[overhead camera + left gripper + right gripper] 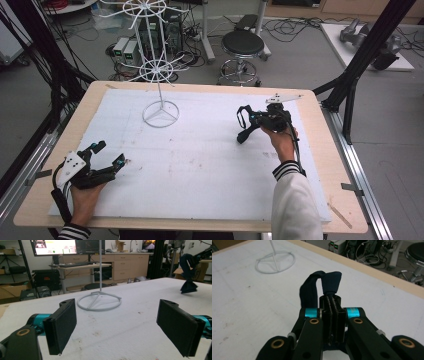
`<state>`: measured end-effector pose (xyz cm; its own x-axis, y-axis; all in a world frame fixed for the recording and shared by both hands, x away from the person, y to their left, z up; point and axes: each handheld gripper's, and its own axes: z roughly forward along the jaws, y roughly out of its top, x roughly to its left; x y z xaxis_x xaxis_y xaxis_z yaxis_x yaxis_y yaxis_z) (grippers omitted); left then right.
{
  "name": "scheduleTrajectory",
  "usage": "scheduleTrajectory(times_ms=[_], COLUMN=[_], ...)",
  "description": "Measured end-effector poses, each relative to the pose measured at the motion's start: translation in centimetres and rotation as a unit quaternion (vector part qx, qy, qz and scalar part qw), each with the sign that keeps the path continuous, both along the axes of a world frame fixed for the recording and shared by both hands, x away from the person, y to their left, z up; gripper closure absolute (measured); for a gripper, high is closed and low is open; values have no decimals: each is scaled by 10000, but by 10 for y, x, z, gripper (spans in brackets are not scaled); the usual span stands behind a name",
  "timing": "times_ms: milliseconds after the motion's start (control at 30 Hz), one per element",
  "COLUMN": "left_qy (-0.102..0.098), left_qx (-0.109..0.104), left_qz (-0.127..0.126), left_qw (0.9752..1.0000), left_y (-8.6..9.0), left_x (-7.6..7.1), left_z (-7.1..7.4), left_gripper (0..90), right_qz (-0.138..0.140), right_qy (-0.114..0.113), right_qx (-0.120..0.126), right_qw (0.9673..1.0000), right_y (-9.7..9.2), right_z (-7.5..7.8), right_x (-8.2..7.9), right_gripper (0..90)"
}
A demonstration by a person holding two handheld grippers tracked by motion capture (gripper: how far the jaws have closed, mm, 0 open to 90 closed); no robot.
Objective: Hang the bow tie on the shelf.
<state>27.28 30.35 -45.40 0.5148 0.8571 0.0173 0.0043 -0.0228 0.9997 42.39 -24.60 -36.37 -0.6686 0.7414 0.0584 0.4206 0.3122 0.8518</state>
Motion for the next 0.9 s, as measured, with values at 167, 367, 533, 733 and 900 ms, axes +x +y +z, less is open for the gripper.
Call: scheduleTrajectory(times_ms=[167,367,533,733,900], left_qy=[5,5,5,16,22], left_qx=[9,0,-7,-7,-7], left_qz=[3,-1,-4,-10,-9], left_qw=[10000,10000,10000,10000,10000], left_y=[0,0,0,0,0], left_x=[0,0,0,0,0], left_z=[0,0,0,0,0], left_gripper=[168,168,168,168,168], right_qz=[131,445,638,776,836], right_qy=[-168,-399,-536,-670,-721], right_qx=[200,415,564,689,814], right_qw=[9996,9974,9949,9923,9905], right_y=[10,32,45,57,63], right_z=[7,19,23,27,31], right_x=[0,0,-1,-2,-1], right_gripper=[884,883,883,883,883])
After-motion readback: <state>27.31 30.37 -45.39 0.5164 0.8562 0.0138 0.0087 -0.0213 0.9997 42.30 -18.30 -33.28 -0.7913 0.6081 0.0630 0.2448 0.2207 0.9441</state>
